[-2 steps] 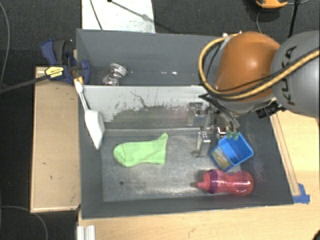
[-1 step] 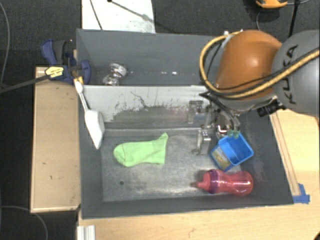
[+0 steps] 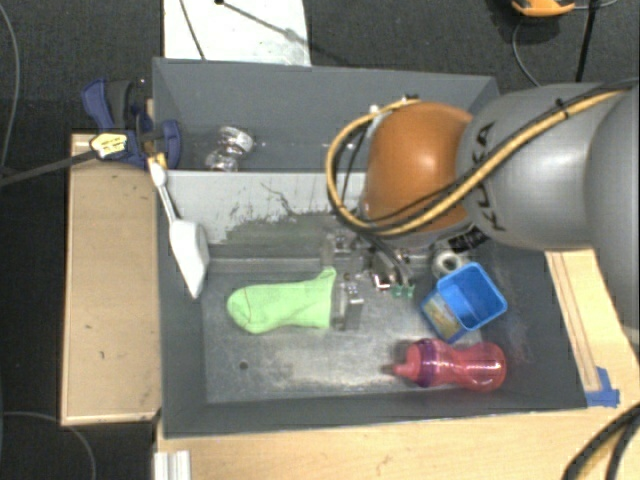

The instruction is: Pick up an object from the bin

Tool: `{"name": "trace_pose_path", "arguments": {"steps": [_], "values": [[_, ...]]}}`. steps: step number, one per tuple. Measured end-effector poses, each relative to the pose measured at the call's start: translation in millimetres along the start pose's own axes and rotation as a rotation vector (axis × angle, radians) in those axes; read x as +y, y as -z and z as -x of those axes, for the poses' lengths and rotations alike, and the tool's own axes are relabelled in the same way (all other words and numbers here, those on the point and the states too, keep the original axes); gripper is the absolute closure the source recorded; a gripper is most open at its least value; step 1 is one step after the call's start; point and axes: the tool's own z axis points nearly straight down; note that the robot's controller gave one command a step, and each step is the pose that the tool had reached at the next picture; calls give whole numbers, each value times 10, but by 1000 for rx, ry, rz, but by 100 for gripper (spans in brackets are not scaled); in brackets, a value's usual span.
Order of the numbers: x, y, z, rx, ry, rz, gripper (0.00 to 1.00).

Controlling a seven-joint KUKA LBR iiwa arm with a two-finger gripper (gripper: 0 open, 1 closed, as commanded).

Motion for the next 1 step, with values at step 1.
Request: {"name": "trace_pose_path", "arguments": {"steps": [1], "values": [[301,-125,-78,11,285,1,0]]}}
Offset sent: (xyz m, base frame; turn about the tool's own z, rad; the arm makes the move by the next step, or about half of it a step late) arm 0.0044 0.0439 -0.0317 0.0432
